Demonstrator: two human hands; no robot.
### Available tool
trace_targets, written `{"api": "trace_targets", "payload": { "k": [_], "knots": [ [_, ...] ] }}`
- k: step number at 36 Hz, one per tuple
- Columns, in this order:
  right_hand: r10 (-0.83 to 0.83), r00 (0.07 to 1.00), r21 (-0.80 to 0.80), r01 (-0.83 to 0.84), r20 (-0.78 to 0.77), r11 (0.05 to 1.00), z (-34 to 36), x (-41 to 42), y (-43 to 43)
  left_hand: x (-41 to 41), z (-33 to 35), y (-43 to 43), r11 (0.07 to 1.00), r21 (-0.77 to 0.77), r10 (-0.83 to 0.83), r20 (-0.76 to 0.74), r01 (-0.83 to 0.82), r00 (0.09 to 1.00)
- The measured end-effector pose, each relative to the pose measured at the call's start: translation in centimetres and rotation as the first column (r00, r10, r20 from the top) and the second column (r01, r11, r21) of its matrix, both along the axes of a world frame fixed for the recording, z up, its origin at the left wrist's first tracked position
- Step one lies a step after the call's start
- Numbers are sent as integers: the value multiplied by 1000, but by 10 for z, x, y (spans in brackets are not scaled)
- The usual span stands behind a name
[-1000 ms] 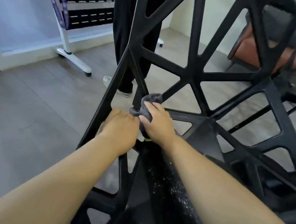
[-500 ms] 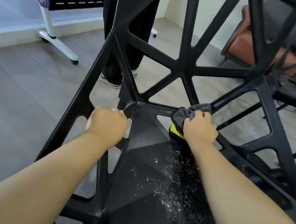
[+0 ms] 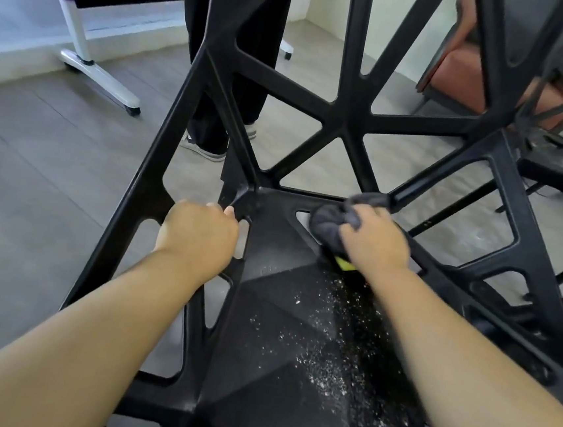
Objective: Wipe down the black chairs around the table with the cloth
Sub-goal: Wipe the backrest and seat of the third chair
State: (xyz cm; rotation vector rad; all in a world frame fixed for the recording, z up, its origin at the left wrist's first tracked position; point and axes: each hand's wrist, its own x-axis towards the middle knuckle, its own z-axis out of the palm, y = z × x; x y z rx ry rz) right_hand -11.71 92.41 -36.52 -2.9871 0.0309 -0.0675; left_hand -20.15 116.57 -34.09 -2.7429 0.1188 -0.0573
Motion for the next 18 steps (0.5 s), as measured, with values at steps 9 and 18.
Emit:
{"api": "trace_targets", "payload": {
  "k": [9, 18],
  "knots": [
    [-259, 964, 96, 264, -65, 960, 4, -22, 27, -2, 13, -7, 1000, 21, -8, -91, 10, 996],
    [446, 893, 163, -431, -65, 887, -15, -77, 88, -14, 23, 6, 982, 139, -106, -159, 129, 982]
  ]
}}
